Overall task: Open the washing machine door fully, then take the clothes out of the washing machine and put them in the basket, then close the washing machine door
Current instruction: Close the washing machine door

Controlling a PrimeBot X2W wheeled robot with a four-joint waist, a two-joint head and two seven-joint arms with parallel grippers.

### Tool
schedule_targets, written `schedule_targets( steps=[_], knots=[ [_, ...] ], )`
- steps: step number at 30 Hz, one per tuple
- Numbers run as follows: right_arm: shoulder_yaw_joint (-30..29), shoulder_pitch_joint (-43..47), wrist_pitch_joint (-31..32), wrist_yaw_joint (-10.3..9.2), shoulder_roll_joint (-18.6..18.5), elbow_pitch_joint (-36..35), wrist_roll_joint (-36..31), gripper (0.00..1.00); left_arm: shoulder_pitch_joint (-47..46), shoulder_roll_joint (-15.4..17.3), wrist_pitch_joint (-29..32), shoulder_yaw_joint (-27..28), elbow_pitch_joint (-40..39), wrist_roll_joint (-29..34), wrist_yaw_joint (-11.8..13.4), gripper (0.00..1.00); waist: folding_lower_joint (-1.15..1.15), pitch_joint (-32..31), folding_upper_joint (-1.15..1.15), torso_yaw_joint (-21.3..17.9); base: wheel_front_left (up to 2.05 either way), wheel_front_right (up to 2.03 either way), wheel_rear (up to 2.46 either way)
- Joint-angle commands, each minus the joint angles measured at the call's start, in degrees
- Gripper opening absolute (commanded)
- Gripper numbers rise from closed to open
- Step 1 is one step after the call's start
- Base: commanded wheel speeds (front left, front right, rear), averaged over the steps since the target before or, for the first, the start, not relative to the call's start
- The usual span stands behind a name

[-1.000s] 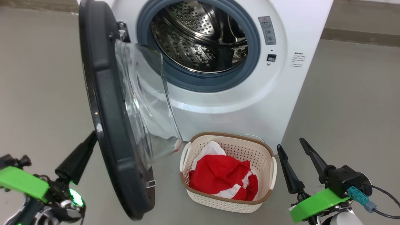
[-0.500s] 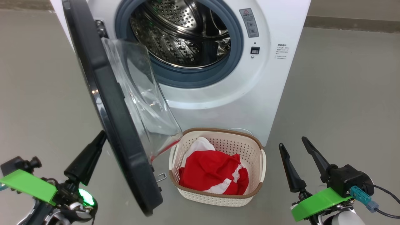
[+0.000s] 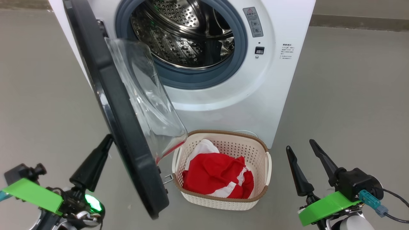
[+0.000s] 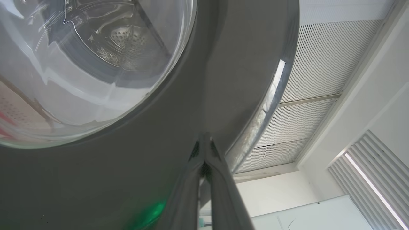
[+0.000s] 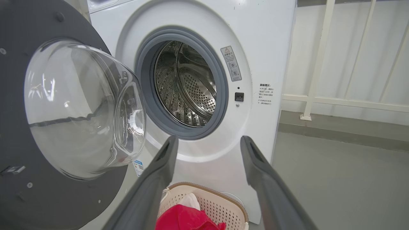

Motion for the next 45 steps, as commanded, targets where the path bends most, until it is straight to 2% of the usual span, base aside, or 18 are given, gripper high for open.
schedule_targets(
  steps=[1, 3, 4, 5, 8, 14, 19, 26, 27, 34, 40, 45],
  knots=[
    [1.1, -1.5, -0.4, 0.36, -0.1, -1.4, -0.3, 1.0, -0.5, 1.0, -0.6, 1.7, -2.2, 0.6, -1.0, 0.0, 0.0, 0.0, 0.0, 0.2, 0.0, 0.0, 0.0],
    [1.0, -1.5, -0.4, 0.36, -0.1, -1.4, -0.3, 1.0, -0.4, 1.2, -1.9, 2.1, -2.6, 1.8, -1.7, 0.0, 0.0, 0.0, 0.0, 0.4, 0.0, 0.0, 0.0],
    [1.0, -1.5, -0.4, 0.36, -0.1, -1.4, -0.4, 1.0, -0.4, 1.5, -2.7, 2.3, -2.7, 2.8, -2.0, 0.45, 0.0, 0.0, 0.0, 0.5, 0.0, 0.0, 0.0],
    [1.0, -1.5, -0.4, 0.36, -0.1, -1.4, -0.4, 1.0, -0.4, 1.6, -3.4, 2.5, -2.9, 3.6, -2.1, 1.0, 0.0, 0.0, 0.0, 0.6, 0.0, 0.0, 0.0],
    [0.9, -1.4, -0.4, 0.36, -0.1, -1.4, -0.4, 1.0, -0.4, 2.3, -5.5, 2.5, -3.8, 6.9, -2.8, 1.0, 0.0, 0.1, 0.0, 1.1, 0.0, 0.0, 0.0],
    [0.7, -1.6, -0.4, 0.36, -0.1, -1.4, -0.8, 1.0, 0.6, 3.5, -10.8, 1.7, -6.9, 15.9, -7.1, 1.0, 0.0, 0.5, 0.0, 1.8, 0.0, 0.0, 0.0],
    [0.5, -1.7, -0.4, 0.36, -0.1, -1.3, -0.9, 1.0, 1.9, 5.0, -17.8, 1.0, -8.1, 27.2, -9.2, 1.0, 0.0, 0.6, 0.0, 2.3, 0.0, 0.0, 0.0],
    [0.7, -1.7, -0.4, 0.36, -0.1, -1.8, -1.2, 1.0, 4.4, 7.1, -27.6, -2.5, -7.5, 44.0, -10.3, 1.0, 0.0, 0.7, 0.0, 2.6, 0.0, 0.0, 0.0],
    [0.7, -1.6, -0.4, 0.36, -0.1, -1.9, -1.4, 1.0, 5.2, 7.6, -30.6, -3.7, -7.2, 48.4, -10.5, 1.0, 0.0, 0.7, 0.0, 2.6, 0.0, 0.0, 0.0],
    [0.6, -1.2, -0.4, 0.36, -0.1, -2.1, -1.7, 1.0, 7.3, 9.5, -39.8, -6.8, -6.7, 63.4, -9.5, 1.0, 0.0, 0.4, 0.0, 2.5, 0.0, 0.0, 0.0],
    [0.5, -1.1, -0.4, 0.36, -0.1, -2.3, -1.6, 1.0, 9.2, 10.0, -42.7, -9.0, -5.3, 69.7, -8.0, 1.0, 0.0, 0.4, 0.0, 2.4, 0.0, 0.0, 0.0],
    [0.4, -1.0, -0.4, 0.36, -0.1, -2.7, -2.5, 1.0, 10.9, 8.9, -44.5, -9.4, -3.7, 71.4, -6.6, 1.0, 0.0, 0.8, 0.0, 2.1, 0.0, 0.0, 0.0]
  ],
)
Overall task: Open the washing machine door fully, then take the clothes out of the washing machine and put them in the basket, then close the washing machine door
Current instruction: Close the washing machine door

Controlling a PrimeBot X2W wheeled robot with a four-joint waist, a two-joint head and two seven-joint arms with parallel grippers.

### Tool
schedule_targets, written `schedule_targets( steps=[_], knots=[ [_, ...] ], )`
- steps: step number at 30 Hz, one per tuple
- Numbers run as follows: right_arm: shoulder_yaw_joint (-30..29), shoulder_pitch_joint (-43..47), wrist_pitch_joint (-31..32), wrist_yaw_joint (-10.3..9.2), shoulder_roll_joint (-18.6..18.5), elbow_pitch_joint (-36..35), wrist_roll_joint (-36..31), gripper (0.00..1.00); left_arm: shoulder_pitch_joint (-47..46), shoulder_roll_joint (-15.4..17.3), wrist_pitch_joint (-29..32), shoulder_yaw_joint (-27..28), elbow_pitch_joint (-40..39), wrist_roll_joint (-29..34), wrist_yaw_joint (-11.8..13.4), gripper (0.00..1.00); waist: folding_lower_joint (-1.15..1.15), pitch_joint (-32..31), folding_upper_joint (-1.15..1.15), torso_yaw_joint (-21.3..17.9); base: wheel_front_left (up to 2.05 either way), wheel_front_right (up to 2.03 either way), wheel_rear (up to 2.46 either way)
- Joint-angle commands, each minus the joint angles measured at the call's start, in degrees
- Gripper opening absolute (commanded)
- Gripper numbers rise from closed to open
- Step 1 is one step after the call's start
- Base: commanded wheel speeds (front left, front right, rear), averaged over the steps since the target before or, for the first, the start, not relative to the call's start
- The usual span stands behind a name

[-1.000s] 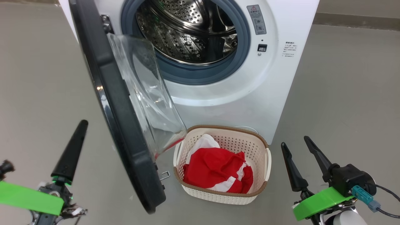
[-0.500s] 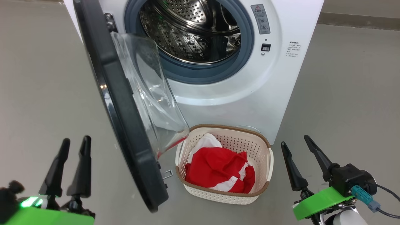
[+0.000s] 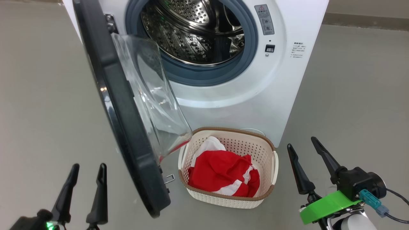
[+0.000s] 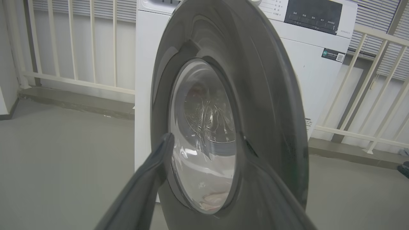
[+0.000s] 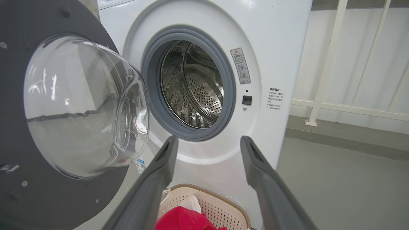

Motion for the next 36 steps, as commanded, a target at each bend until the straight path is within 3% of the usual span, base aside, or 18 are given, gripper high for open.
schedule_targets(
  steps=[1, 13, 34, 35, 36],
  knots=[
    [0.9, -1.0, -0.4, 0.36, -0.1, -1.7, -0.4, 1.0, -0.8, 0.8, -0.7, 1.8, -1.0, 1.0, 0.5, 1.0, 0.0, 0.2, 0.0, -0.1, 0.0, 0.0, 0.0],
    [1.0, -1.1, -0.4, 0.36, -0.1, -2.2, -1.4, 1.0, 1.1, 0.1, -2.7, 3.0, 0.3, 5.5, 3.5, 1.0, 0.0, 1.3, 0.0, -0.4, 0.0, 0.0, 0.0],
    [0.8, -1.2, -0.4, 0.36, -0.1, -2.1, -0.5, 1.0, -0.8, -1.2, -3.1, 3.8, 2.0, 4.2, 1.4, 1.0, 0.0, 1.8, 0.0, -0.2, 0.0, 0.0, 0.0],
    [0.8, -1.2, -0.4, 0.36, -0.1, -2.1, -0.5, 1.0, -1.0, -1.7, -3.1, 4.0, 2.1, 3.2, 1.2, 0.67, 0.0, 1.8, 0.0, -0.2, 0.0, 0.0, 0.0],
    [0.8, -1.2, -0.4, 0.36, -0.1, -2.0, -0.4, 1.0, -1.4, -2.1, -3.1, 4.3, 2.1, 2.1, 1.0, 0.19, 0.0, 1.8, 0.0, -0.1, 0.0, 0.0, 0.0]
  ],
)
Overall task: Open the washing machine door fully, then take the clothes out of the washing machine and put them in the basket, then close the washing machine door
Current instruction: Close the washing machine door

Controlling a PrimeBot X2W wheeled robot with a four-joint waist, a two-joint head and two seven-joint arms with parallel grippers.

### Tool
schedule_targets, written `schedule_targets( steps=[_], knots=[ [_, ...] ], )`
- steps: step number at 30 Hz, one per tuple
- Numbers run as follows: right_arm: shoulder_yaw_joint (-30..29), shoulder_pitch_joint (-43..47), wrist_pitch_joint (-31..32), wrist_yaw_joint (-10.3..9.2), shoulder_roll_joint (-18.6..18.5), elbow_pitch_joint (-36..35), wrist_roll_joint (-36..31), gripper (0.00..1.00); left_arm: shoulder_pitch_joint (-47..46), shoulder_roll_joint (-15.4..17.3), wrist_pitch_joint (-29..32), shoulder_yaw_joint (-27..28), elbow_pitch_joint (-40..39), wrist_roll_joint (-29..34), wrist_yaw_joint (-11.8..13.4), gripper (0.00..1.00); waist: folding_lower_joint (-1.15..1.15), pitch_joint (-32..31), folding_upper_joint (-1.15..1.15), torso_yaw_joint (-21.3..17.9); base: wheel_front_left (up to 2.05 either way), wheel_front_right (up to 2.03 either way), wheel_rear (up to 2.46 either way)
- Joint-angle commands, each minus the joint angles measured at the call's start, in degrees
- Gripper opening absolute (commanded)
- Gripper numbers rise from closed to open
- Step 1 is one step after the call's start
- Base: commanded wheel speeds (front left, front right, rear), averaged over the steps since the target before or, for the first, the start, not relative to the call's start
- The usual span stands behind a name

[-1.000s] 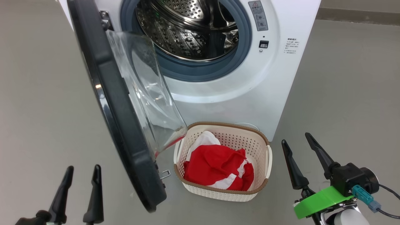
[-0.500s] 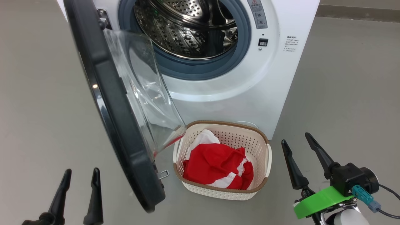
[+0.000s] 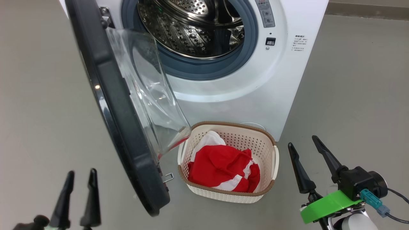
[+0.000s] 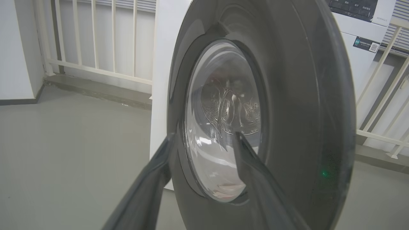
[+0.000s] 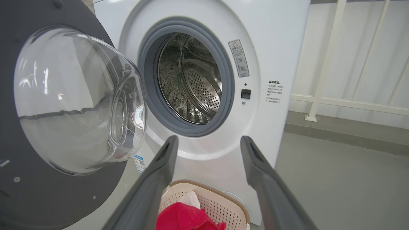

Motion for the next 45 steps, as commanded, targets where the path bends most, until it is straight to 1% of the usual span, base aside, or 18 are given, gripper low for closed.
schedule_targets(
  steps=[1, 3, 5, 9, 13, 15, 17, 19, 21, 24, 26, 29, 32, 34, 37, 40, 45],
  knots=[
    [1.1, -1.3, -0.4, 0.36, -0.1, -1.5, 0.1, 1.0, -2.9, 0.3, -0.5, 2.4, -1.3, -1.2, -0.6, 0.0, 0.0, 0.0, 0.0, 0.0, 0.0, 0.0, 0.0],
    [1.1, -1.3, -0.4, 0.36, -0.1, -1.5, 0.1, 1.0, -3.8, -0.1, 0.2, 2.7, -1.7, -3.8, -1.4, 0.0, 0.0, 0.1, 0.0, 0.1, 0.0, 0.0, 0.0],
    [1.1, -1.4, -0.4, 0.36, -0.1, -1.4, 0.2, 1.0, -4.8, -1.0, 1.5, 3.2, -2.3, -8.8, -2.7, 0.0, 0.0, 0.1, 0.0, 0.1, 0.0, 0.0, 0.0],
    [1.0, -1.6, -0.4, 0.36, -0.1, -1.3, 0.3, 1.0, -6.9, -2.5, 5.6, 4.9, -5.4, -22.9, -4.5, 0.0, 0.0, 0.2, 0.0, 0.1, 0.0, 0.0, 0.0],
    [0.9, -1.7, -0.4, 0.36, -0.1, -1.4, 0.3, 1.0, -8.8, -3.6, 11.8, 6.4, -8.6, -39.8, -4.8, 0.0, 0.0, 0.5, 0.0, 0.0, 0.0, 0.0, 0.0],
    [0.7, -1.7, -0.4, 0.36, -0.1, -1.4, 0.2, 1.0, -9.9, -3.9, 14.5, 7.3, -9.9, -47.0, -4.0, 0.0, 0.0, 0.7, 0.0, -0.1, 0.0, 0.0, 0.0],
    [0.7, -1.8, -0.4, 0.36, -0.1, -1.3, 0.2, 1.0, -11.0, -4.0, 16.8, 8.2, -10.8, -52.3, -2.2, 0.0, 0.0, 0.9, 0.0, -0.1, 0.0, 0.0, 0.0],
    [0.7, -2.0, -0.4, 0.36, -0.1, -1.3, 0.2, 1.0, -12.0, -4.1, 19.2, 8.7, -11.0, -56.6, 0.3, 0.0, 0.0, 1.0, 0.0, -0.2, 0.0, 0.0, 0.0],
    [0.7, -2.1, -0.4, 0.36, -0.1, -1.3, 0.1, 1.0, -12.9, -4.1, 21.5, 9.3, -10.7, -60.5, 3.7, 0.0, 0.0, 1.2, 0.0, -0.3, 0.0, 0.0, 0.0],
    [0.8, -2.3, -0.4, 0.36, -0.1, -1.3, 0.1, 1.0, -14.3, -4.2, 24.7, 9.9, -10.4, -65.4, 9.1, 0.0, 0.0, 1.4, 0.0, -0.6, 0.0, 0.0, 0.0],
    [0.6, -2.4, -0.4, 0.36, -0.1, -1.3, 0.0, 1.0, -15.0, -4.2, 26.3, 10.4, -10.6, -68.1, 12.0, 0.0, 0.0, 1.6, 0.0, -0.8, 0.0, 0.0, 0.0],
    [0.6, -2.5, -0.4, 0.36, -0.1, -1.4, 0.0, 1.0, -15.4, -3.9, 28.8, 10.3, -11.4, -70.5, 15.3, 0.0, 0.0, 1.9, 0.0, -1.2, 0.0, 0.0, 0.0],
    [0.5, -2.6, -0.4, 0.36, -0.1, -1.3, 0.2, 1.0, -15.4, -3.9, 31.3, 9.6, -12.7, -72.9, 17.2, 0.0, 0.0, 2.1, 0.0, -1.6, 0.0, 0.0, 0.0],
    [0.5, -2.7, -0.4, 0.36, -0.1, -1.4, 0.3, 1.0, -15.1, -3.9, 32.9, 8.8, -13.7, -74.0, 18.0, 0.0, 0.0, 2.3, 0.0, -1.8, 0.0, 0.0, 0.0],
    [0.3, -2.7, -0.4, 0.36, -0.1, -1.7, 0.8, 1.0, -14.5, -4.0, 34.5, 7.5, -15.1, -75.1, 18.4, 0.0, 0.0, 2.4, 0.0, -2.0, 0.0, 0.0, 0.0],
    [0.8, -2.8, -0.4, 0.36, -0.1, -1.4, 1.3, 1.0, -14.5, -4.2, 35.2, 6.4, -15.3, -76.7, 17.9, 0.0, 0.0, 2.5, 0.0, -2.3, 0.0, 0.0, 0.0],
    [1.4, -2.9, -0.4, 0.36, -0.1, -1.0, 1.8, 1.0, -14.2, -4.3, 35.2, 4.7, -15.4, -77.6, 17.1, 0.0, 0.0, 2.4, 0.0, -2.9, 0.0, 0.0, 0.0]
  ],
)
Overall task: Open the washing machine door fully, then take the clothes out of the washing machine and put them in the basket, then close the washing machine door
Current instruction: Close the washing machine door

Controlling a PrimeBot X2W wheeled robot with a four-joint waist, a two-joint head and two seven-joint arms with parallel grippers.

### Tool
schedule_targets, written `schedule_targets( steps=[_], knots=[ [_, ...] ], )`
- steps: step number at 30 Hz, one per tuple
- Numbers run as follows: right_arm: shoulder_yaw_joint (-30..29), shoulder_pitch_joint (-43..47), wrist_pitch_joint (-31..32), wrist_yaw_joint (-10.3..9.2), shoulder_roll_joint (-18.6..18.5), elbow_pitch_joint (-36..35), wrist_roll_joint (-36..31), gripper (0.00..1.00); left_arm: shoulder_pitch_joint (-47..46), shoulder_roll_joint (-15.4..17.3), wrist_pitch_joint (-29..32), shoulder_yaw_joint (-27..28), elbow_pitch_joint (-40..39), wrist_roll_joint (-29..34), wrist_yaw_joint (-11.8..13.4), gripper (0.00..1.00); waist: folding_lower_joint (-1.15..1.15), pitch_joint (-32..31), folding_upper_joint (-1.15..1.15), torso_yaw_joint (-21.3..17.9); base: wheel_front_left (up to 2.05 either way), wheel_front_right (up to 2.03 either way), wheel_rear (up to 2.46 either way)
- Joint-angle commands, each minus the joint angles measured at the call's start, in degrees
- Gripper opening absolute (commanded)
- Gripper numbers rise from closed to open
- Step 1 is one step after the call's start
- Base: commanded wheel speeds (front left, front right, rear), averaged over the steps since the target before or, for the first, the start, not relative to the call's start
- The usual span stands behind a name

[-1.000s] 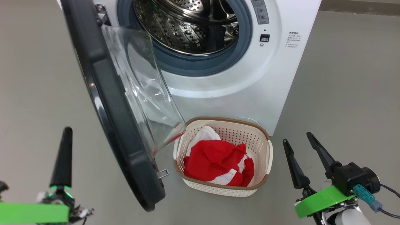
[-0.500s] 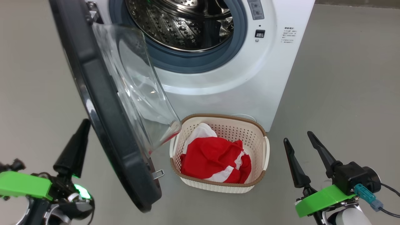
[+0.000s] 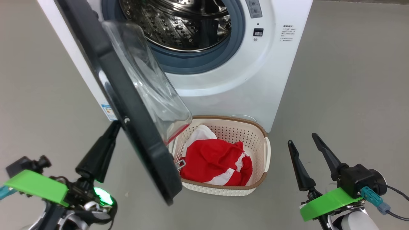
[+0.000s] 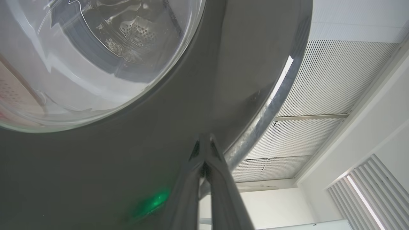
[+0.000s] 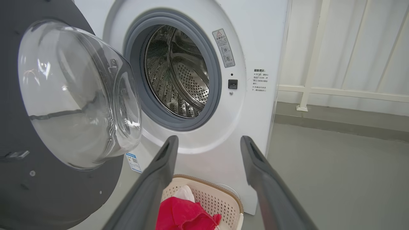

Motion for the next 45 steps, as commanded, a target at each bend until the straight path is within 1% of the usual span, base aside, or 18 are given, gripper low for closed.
schedule_targets(
  steps=[1, 6, 14, 23, 27, 31, 33, 40, 45],
  knots=[
    [1.5, -2.1, -0.4, 0.36, -0.1, -1.1, 0.8, 1.0, -0.8, 0.6, 0.5, 1.0, -1.9, -0.3, -0.9, 0.0, 0.0, 0.0, 0.0, -0.2, 0.0, 0.0, 0.0],
    [1.8, -2.3, -0.4, 0.36, -0.1, -1.0, 1.1, 1.0, -1.5, 0.5, 0.4, -1.1, -0.8, -0.3, -3.0, 0.0, 0.0, 0.3, 0.0, -1.2, 0.0, 0.0, 0.0],
    [1.9, -3.1, -0.4, 0.36, -0.1, -1.1, 1.1, 1.0, -4.3, 0.4, -2.7, -3.0, 3.1, 0.2, -5.6, 0.0, 0.0, 1.6, 0.0, -3.7, 0.0, 0.0, 0.0],
    [1.6, -3.9, -0.4, 0.36, -0.1, -1.3, 1.2, 1.0, -7.7, 0.3, -4.9, -4.5, 4.6, -0.6, -7.7, 0.0, 0.0, 3.4, 0.0, -7.0, 0.0, 0.0, 0.0],
    [1.4, -4.3, -0.4, 0.36, -0.1, -1.4, 1.3, 1.0, -9.5, 0.3, -5.9, -4.5, 5.7, -1.4, -9.0, 0.0, 0.0, 4.2, 0.0, -8.4, 0.0, 0.0, 0.0],
    [1.4, -4.8, -0.4, 0.36, -0.1, -1.6, 1.4, 1.0, -11.6, 0.3, -6.9, -4.3, 7.9, -5.2, -10.2, 0.0, 0.0, 5.2, 0.0, -9.7, 0.0, 0.0, 0.0],
    [1.4, -5.1, -0.4, 0.36, -0.1, -1.7, 1.3, 1.0, -12.7, 0.3, -6.9, -4.5, 8.8, -5.9, -10.8, 0.0, 0.0, 5.8, 0.0, -10.3, 0.0, 0.0, 0.0],
    [1.4, -5.7, -0.4, 0.36, -0.1, -1.9, 1.6, 1.0, -16.6, 0.3, -7.6, -4.5, 11.5, -6.1, -12.4, 0.0, 0.0, 7.0, 0.0, -12.3, 0.0, 0.0, 0.0],
    [1.2, -5.7, -0.4, 0.36, -0.1, -2.0, 2.2, 1.0, -19.0, 0.3, -7.9, -4.0, 13.0, -6.6, -13.0, 0.0, 0.0, 7.4, 0.0, -13.0, 0.0, 0.0, 0.0]
  ],
)
